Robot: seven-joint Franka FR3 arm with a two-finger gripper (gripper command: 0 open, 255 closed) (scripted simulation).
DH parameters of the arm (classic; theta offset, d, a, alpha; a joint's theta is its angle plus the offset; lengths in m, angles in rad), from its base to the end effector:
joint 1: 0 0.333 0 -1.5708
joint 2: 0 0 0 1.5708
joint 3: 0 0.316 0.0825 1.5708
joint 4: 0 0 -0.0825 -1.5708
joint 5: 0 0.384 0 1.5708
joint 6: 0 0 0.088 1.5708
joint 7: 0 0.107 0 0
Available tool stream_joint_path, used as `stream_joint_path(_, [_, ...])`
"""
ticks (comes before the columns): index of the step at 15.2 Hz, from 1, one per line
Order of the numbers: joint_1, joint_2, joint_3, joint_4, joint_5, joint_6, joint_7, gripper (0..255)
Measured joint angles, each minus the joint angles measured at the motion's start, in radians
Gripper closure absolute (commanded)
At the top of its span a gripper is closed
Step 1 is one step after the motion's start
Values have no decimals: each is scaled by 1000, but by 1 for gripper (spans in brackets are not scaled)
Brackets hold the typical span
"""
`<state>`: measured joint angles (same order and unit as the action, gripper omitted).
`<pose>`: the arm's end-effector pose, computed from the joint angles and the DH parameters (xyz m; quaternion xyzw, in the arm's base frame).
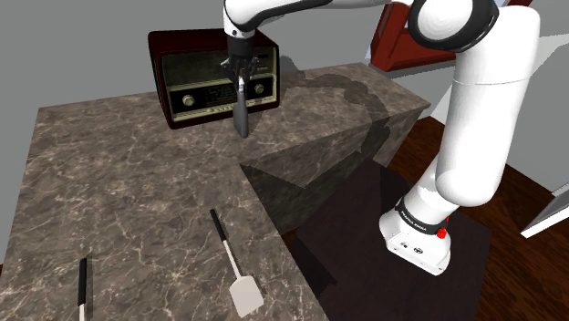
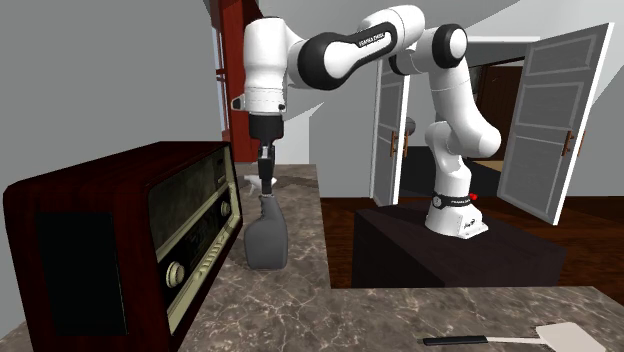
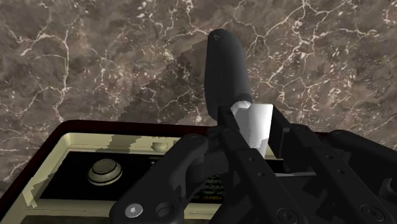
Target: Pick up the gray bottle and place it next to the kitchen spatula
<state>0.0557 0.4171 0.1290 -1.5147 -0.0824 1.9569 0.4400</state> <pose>0.6738 0.1078 0.4272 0.9928 -0.1182 0.0175 0.0074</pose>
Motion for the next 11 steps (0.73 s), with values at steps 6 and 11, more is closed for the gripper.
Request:
stream_joint_path(6, [1,-10,1,58,3,-68,-3,255])
stream_joint_path(11, [4,-13,3,121,4,-134,-4,255])
